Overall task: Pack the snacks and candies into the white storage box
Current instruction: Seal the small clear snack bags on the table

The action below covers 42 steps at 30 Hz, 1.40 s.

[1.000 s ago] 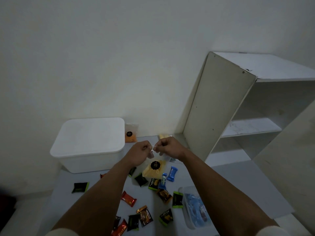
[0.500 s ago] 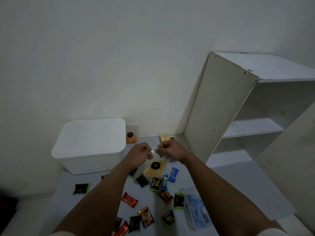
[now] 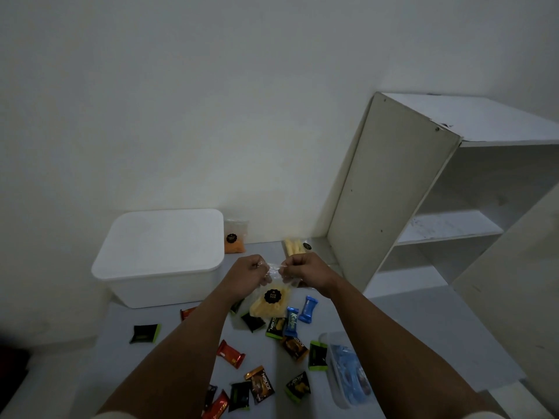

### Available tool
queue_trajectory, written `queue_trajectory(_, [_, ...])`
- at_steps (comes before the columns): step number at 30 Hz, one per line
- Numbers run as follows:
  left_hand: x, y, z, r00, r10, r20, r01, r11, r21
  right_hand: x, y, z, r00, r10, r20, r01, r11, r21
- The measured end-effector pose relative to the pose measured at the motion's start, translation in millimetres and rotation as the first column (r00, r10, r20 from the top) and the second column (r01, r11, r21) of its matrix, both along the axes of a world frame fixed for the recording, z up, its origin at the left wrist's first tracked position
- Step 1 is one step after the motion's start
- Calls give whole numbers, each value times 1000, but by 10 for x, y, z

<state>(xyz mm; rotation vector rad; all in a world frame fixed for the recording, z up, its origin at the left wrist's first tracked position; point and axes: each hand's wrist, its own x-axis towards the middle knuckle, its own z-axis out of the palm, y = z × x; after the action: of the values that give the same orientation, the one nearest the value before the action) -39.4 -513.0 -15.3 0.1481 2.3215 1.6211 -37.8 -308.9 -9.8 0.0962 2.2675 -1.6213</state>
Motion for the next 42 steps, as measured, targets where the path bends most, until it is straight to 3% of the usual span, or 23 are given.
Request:
queue_trajectory(6, [15, 7, -29, 999, 34, 18, -36, 995, 91, -1, -31, 32, 999, -24, -43, 25, 1000, 12])
queue_trajectory(13, [-25, 1, 4, 995, 98, -1, -96, 985, 146, 30, -35, 67, 998, -54, 8, 55, 991, -120])
queue_trajectory(18, [-28, 2, 0, 972, 118, 204, -177, 936, 303, 30, -33, 126, 999, -28, 35, 34, 978, -206])
queue_trajectory(28, [-25, 66, 42, 997, 57, 47, -64, 986, 156, 35, -81, 147, 999, -7, -38, 1, 989, -151])
queue_trajectory(42, [5, 78, 117, 991, 131, 0, -129, 974, 187, 112, -41, 149, 991, -126, -37, 116, 971, -210])
